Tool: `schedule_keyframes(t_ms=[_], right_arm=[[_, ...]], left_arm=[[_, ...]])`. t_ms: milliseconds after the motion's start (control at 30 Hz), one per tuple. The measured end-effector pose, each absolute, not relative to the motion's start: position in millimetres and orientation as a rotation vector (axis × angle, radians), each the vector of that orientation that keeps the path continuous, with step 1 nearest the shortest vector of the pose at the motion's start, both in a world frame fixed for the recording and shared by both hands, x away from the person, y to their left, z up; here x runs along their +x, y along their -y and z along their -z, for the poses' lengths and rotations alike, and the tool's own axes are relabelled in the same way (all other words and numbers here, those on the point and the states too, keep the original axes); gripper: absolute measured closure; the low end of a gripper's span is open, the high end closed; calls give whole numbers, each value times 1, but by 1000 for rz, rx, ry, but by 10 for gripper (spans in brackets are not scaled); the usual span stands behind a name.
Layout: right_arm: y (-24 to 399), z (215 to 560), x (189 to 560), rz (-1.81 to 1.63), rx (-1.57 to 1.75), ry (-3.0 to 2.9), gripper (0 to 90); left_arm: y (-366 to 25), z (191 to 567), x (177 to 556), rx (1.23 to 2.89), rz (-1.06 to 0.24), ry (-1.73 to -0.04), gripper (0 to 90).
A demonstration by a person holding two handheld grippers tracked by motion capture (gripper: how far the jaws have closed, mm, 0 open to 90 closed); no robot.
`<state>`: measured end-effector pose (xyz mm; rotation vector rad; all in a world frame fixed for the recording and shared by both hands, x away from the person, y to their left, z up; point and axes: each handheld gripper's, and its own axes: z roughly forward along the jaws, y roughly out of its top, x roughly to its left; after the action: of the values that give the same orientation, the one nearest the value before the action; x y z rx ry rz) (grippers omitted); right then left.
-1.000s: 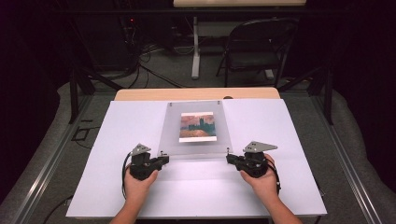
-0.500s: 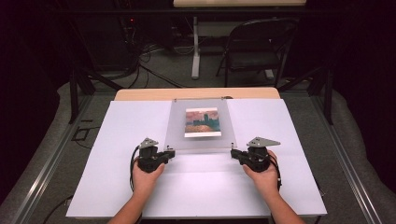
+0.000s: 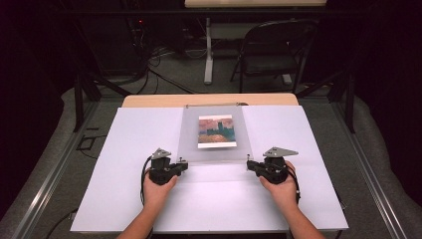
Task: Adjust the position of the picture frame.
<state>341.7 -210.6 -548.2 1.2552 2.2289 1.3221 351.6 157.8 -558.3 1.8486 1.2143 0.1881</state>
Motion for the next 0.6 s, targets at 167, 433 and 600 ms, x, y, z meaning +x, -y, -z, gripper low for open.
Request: schedule_keyframes(t_ms=[167, 433, 600], right_arm=[[215, 546, 338, -1392, 1272, -2196, 900], [217, 551, 340, -1369, 1304, -2220, 900], [223, 553, 340, -1371, 1339, -2209, 879]], left_arm=[[-157, 560, 352, 1863, -196, -1217, 823], [-157, 561, 352, 1864, -195, -1235, 824], [-156, 560, 350, 1860, -207, -1239, 826]])
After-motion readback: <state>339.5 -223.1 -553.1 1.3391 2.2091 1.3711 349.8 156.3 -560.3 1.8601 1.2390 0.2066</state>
